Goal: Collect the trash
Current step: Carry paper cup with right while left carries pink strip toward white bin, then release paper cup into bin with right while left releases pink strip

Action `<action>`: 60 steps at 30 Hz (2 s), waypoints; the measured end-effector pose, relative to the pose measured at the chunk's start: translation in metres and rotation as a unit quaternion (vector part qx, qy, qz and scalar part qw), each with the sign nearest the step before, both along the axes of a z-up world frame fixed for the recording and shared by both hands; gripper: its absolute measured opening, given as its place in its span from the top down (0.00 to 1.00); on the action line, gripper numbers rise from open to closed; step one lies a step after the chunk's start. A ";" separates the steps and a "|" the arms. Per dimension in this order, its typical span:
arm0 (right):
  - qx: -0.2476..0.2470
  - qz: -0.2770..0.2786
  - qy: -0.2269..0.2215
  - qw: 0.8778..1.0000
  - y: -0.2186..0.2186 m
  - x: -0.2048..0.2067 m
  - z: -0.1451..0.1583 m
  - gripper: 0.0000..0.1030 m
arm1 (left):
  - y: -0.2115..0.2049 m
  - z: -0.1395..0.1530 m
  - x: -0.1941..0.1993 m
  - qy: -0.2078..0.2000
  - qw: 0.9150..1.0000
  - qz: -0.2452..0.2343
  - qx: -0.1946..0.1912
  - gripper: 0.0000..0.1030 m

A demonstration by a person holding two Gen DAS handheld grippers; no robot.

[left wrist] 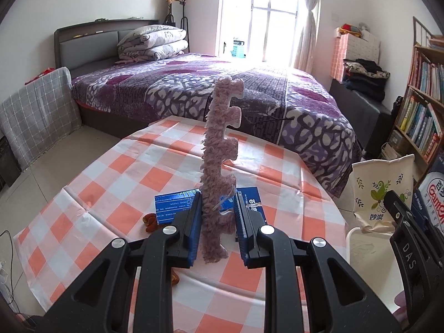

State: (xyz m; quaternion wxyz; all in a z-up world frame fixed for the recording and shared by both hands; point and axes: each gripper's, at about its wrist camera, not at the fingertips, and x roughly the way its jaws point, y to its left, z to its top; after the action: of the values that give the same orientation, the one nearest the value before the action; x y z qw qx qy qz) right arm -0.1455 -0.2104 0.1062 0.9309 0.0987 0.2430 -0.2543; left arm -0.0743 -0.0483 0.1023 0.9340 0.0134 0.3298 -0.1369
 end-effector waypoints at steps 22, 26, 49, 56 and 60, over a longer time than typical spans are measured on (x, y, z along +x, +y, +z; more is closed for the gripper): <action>0.037 -0.106 0.022 0.993 -0.078 -0.043 -0.010 0.77 | -0.057 -0.003 -0.027 -0.003 0.998 -0.063 0.016 0.78; 0.046 -0.128 0.031 0.990 -0.093 -0.054 -0.014 0.76 | -0.068 -0.003 -0.034 -0.004 0.997 -0.077 0.019 0.78; 0.094 -0.265 0.047 0.959 -0.171 -0.134 -0.029 0.52 | -0.169 -0.017 -0.082 0.048 0.977 -0.206 0.024 0.78; 0.102 -0.301 0.032 0.948 -0.187 -0.158 -0.025 0.49 | -0.197 -0.016 -0.095 0.057 0.970 -0.237 0.023 0.78; 0.111 -0.322 0.024 0.940 -0.196 -0.170 -0.023 0.45 | -0.211 -0.013 -0.101 0.063 0.965 -0.254 0.020 0.78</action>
State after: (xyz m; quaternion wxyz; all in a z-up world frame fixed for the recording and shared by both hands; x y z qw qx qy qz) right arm -0.3159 -0.4065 0.0831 0.7764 0.2679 0.2477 -0.5139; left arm -0.1754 -0.2592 0.0889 0.8456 0.1062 0.3763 -0.3635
